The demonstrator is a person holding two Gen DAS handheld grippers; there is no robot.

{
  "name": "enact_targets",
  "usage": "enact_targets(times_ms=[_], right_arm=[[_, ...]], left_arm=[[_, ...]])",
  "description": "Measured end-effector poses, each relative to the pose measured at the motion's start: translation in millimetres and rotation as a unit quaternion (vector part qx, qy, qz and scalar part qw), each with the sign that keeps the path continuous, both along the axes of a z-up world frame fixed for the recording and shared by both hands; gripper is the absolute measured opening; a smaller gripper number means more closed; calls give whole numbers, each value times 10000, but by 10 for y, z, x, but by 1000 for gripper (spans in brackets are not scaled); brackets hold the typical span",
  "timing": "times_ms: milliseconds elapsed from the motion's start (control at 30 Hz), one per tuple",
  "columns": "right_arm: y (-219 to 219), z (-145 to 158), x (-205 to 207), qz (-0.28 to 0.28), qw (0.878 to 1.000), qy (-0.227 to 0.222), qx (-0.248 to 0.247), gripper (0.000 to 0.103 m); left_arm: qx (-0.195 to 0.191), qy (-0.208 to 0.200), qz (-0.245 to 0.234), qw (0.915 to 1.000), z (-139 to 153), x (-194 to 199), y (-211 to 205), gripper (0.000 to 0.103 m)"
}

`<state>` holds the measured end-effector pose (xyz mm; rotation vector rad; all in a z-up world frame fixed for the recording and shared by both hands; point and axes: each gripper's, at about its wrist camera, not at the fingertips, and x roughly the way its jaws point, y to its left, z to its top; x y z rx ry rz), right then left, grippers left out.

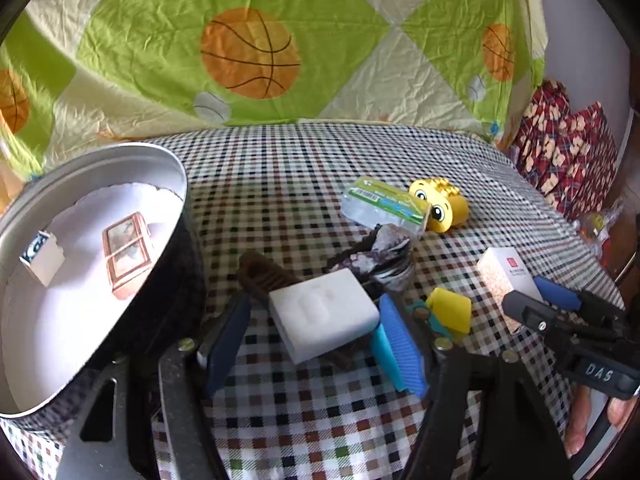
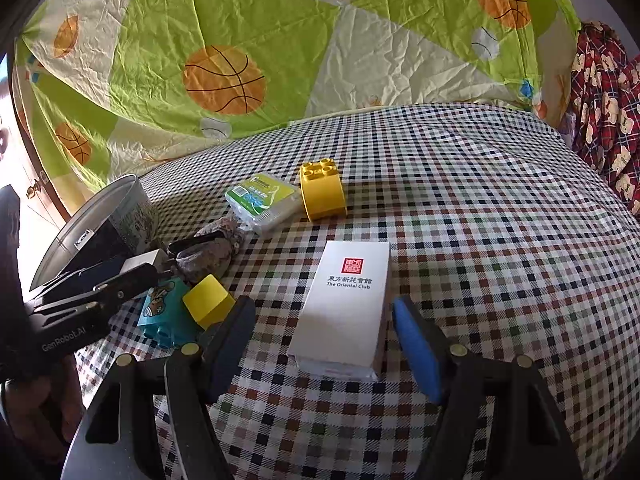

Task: Organize rigid objects
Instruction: 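Move both tools back toward the remaining objects on the cloth, then grasp the white card box with the right tool while the left tool grasps the white sponge block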

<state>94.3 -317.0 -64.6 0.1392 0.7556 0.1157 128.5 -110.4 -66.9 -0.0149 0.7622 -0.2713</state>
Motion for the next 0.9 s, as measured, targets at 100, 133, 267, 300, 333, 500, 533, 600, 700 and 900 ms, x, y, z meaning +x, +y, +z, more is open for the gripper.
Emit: enact_targets(times_ms=[100,133,267,300,333,500,533,600,700,900], right_arm=[[7,-18,12,7,10000,48,-21,73],[5,-26,18,9,10000,74,-14,73],[-7,-47,41,23,9999,150,19,73],[-12,-48,41,20,9999,150,28,73],[-16,-47,37,14,9999,140,41,73],[-25,-58,41,-15,9999,153,38,73],[-21,-60,40,-13,9999,155,25,73],[-16,-61,35,-20,9999,147,3,73],[-16,-65,31,-17,9999,152,-2,73],[-22,-65,24,-32,9999,155,7,73]], left_arm=[[144,-66,-10,9999,2,-4,-35,67],[165,-75,-8,9998,3,-4,-43,67],[201,-104,-64,9997,6,-22,-65,65],[177,-91,-70,9998,9,-32,-58,64],[133,-71,-81,9999,8,-45,-51,64],[-51,4,-82,10000,-1,-78,16,58],[-77,20,-85,9999,0,-70,22,57],[-54,36,-51,10000,-5,-51,23,57],[45,193,-10,9998,-46,14,-21,56],[-52,258,-36,9996,-66,97,-25,56]])
